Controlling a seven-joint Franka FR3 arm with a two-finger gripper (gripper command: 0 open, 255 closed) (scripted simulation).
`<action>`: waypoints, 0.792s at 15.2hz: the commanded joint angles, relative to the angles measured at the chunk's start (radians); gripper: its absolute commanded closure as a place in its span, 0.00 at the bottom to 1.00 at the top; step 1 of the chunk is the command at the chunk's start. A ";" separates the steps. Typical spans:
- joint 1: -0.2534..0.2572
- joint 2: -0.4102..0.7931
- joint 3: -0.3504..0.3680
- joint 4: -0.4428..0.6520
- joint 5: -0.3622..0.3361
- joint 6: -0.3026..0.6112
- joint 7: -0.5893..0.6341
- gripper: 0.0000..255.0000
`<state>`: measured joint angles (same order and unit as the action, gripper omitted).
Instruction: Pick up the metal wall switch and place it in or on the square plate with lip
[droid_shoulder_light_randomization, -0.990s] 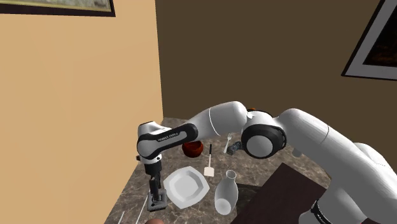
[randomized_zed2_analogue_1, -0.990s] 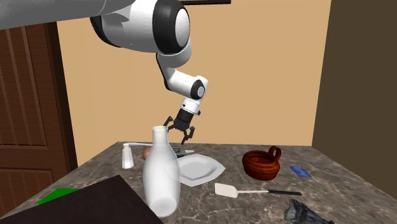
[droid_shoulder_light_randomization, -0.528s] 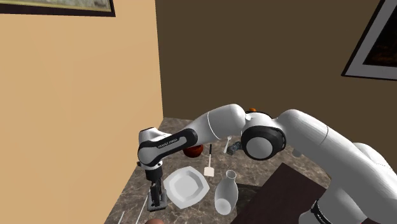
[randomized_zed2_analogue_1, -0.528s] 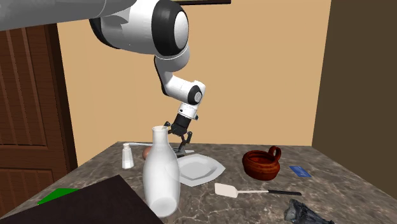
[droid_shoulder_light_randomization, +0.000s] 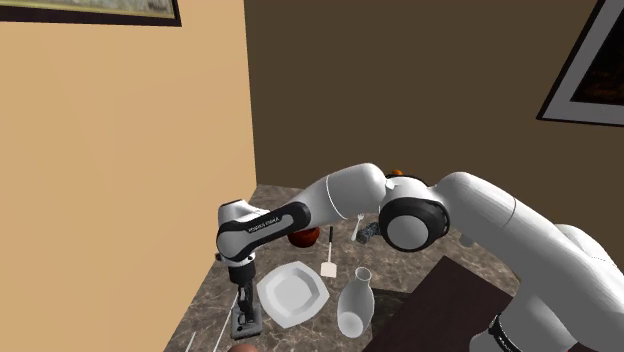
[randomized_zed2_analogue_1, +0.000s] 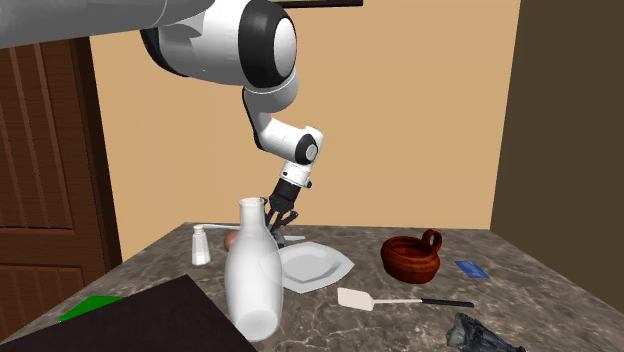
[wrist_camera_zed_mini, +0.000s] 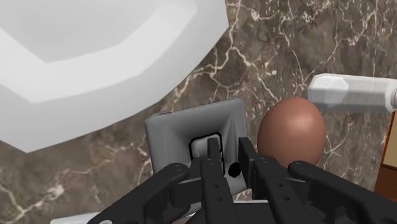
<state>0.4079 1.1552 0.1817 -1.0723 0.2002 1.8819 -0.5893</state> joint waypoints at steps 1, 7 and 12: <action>0.001 0.002 0.001 0.000 0.000 -0.001 0.000 1.00; 0.001 0.001 0.001 -0.001 0.000 0.000 0.000 1.00; 0.154 -0.136 -0.170 -0.214 0.002 0.098 0.450 0.00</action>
<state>0.5466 1.0301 0.0359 -1.2622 0.2057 1.9700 -0.2090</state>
